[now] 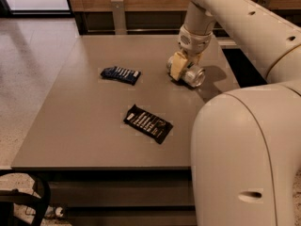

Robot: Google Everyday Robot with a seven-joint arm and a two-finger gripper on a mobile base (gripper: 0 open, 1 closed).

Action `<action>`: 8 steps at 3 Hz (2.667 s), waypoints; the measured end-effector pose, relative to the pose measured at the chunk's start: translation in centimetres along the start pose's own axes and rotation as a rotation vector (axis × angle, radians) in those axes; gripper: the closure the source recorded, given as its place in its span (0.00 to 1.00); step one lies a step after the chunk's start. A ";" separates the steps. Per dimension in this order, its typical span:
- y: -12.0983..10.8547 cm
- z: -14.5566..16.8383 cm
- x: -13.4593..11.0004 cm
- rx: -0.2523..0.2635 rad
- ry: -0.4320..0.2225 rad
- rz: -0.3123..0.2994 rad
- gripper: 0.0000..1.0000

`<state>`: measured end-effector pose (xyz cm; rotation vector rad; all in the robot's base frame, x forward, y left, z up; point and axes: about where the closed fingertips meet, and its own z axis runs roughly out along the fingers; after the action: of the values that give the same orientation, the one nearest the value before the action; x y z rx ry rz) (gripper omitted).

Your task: Place 7up can upright

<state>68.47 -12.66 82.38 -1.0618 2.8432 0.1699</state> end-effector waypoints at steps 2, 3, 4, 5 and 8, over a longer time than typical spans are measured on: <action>-1.1 -6.1 3.0 0.052 -0.197 -0.022 1.00; -1.3 -9.5 4.4 0.052 -0.347 -0.065 1.00; -1.3 -12.4 5.3 0.020 -0.529 -0.160 1.00; -0.2 -14.7 5.7 -0.055 -0.758 -0.312 1.00; 2.7 -13.0 4.7 -0.153 -0.999 -0.544 1.00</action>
Offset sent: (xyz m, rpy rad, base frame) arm -0.0458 -0.0693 0.1082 0.1682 -0.3389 -0.0046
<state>62.44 -15.53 94.76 -1.2495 1.6314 0.6515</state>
